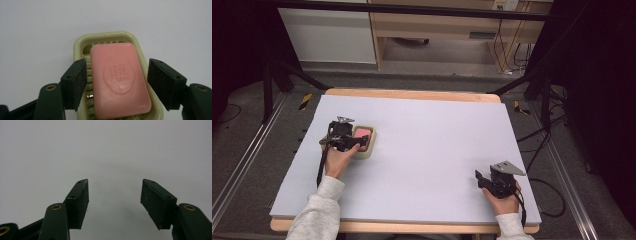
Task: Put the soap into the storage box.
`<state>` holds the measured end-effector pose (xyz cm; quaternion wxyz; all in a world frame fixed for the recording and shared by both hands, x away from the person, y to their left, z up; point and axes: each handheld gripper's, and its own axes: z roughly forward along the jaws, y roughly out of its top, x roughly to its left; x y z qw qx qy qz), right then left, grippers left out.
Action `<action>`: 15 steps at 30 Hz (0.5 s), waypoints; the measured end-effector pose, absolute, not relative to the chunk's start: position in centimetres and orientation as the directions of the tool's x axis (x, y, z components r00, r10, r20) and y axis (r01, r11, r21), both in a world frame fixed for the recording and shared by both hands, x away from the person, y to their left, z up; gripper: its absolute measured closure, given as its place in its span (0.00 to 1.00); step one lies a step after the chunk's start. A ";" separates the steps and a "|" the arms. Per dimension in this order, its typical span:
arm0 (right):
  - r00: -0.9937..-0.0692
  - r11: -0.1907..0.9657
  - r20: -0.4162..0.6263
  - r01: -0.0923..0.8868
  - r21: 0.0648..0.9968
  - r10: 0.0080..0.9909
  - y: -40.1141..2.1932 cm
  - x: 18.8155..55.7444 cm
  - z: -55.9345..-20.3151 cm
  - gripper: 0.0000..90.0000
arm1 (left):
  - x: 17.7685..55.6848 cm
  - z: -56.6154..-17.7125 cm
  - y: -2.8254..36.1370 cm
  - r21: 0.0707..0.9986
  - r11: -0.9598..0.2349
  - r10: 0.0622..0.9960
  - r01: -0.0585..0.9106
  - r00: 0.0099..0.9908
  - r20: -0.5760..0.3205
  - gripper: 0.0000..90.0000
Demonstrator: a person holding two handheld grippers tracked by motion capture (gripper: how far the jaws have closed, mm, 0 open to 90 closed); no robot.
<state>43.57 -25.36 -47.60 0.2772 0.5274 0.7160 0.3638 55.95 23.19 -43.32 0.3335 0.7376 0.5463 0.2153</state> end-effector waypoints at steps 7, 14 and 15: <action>-0.287 0.177 -0.014 0.552 0.815 0.958 -25.5 43.6 -47.6 0.44 | 54.9 -42.5 23.2 0.742 -0.204 0.936 0.638 0.350 -0.045 0.35; -0.279 0.172 -0.012 0.555 0.814 0.960 -25.6 43.6 -47.6 0.44 | 53.5 -42.1 23.7 0.771 -0.208 0.922 0.602 0.383 -0.050 0.34; -0.279 0.171 -0.011 0.555 0.814 0.960 -25.6 43.6 -47.6 0.44 | 53.2 -42.1 23.9 0.774 -0.207 0.920 0.598 0.388 -0.054 0.34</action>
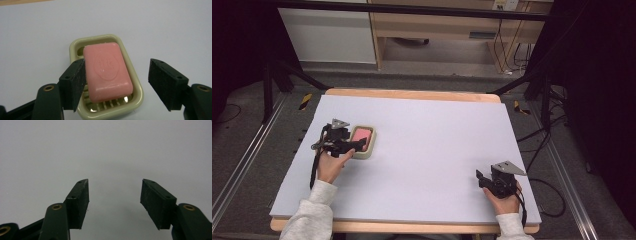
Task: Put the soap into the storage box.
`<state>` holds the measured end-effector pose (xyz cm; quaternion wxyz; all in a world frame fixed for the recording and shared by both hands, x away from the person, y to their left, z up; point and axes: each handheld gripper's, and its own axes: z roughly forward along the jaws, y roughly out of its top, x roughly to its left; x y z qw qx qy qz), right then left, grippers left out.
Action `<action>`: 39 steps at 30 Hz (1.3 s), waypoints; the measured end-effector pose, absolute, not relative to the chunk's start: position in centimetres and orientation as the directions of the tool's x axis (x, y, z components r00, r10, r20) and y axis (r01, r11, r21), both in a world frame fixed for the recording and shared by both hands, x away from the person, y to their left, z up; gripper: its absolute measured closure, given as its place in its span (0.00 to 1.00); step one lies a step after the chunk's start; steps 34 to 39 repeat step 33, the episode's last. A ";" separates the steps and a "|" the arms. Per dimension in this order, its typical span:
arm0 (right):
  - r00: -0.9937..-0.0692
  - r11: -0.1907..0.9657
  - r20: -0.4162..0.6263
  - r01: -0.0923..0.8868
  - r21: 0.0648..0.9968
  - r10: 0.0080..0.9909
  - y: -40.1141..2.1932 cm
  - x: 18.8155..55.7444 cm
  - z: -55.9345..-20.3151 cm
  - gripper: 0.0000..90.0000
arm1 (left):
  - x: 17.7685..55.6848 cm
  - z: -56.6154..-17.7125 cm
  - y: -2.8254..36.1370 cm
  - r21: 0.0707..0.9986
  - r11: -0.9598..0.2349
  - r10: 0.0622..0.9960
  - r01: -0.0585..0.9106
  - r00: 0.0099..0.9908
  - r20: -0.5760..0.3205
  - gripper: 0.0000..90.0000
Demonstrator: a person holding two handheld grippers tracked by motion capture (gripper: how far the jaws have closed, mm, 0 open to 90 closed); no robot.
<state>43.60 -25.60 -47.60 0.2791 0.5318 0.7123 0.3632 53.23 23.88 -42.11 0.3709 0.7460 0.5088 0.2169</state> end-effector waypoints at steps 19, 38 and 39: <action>-0.246 0.142 0.008 0.583 0.800 0.969 -26.6 43.5 -48.1 0.32 | 49.0 -43.8 28.1 0.798 -0.173 0.928 0.577 0.367 -0.064 0.25; -0.230 0.141 -0.005 0.582 0.801 0.973 -26.9 43.3 -48.3 0.27 | 46.4 -46.0 31.1 0.788 -0.159 0.939 0.594 0.338 -0.065 0.24; -0.230 0.141 -0.005 0.582 0.801 0.973 -26.9 43.3 -48.3 0.27 | 46.4 -46.0 31.1 0.788 -0.159 0.939 0.594 0.338 -0.065 0.24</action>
